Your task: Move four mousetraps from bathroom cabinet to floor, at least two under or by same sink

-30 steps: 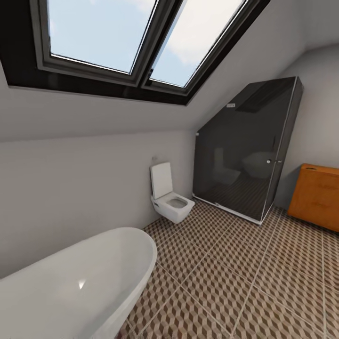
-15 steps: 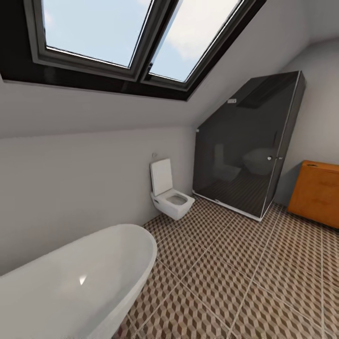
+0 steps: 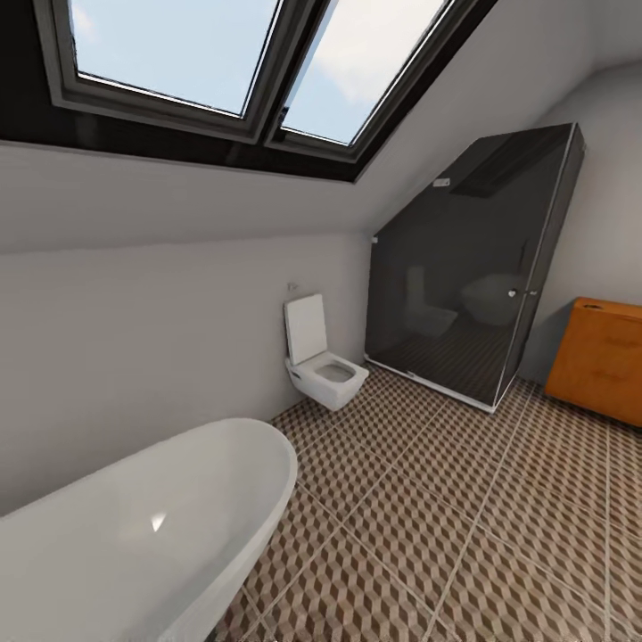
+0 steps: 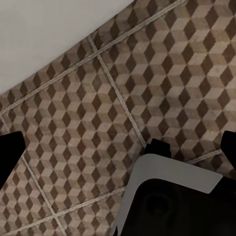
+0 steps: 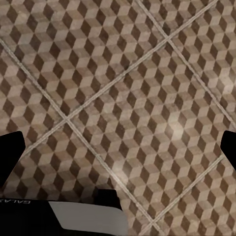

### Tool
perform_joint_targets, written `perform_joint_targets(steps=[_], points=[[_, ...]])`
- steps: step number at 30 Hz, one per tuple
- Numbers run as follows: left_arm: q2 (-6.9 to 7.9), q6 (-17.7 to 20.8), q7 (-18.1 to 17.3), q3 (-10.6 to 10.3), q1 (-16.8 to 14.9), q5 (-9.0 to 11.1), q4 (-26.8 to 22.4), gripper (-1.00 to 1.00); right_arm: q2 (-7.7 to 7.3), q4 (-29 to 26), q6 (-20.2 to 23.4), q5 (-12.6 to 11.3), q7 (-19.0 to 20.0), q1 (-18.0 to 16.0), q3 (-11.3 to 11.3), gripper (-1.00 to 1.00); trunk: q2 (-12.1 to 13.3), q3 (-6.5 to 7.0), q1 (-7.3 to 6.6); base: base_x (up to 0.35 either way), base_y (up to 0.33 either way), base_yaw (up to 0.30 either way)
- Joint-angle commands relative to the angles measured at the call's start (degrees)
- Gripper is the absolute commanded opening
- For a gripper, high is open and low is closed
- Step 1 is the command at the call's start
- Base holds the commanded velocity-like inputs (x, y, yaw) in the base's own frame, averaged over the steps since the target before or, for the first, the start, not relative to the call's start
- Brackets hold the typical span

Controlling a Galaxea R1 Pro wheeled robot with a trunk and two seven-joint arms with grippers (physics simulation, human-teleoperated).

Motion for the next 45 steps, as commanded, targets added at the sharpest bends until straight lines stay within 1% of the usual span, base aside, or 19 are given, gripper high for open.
perform_joint_targets(steps=[1,45], points=[[-0.01,0.12,0.08,-0.49,-0.06,0.41,0.05,1.00,0.04,0.12,-0.27,-0.60,-0.11,-0.05,0.48,1.00,-0.07,-0.18,0.01,0.000,0.000,0.000],[-0.01,0.12,0.07,-0.49,-0.06,0.41,0.05,1.00,0.09,0.14,-0.27,-0.60,-0.11,-0.03,0.45,1.00,-0.07,-4.26,0.01,0.000,0.000,0.000]])
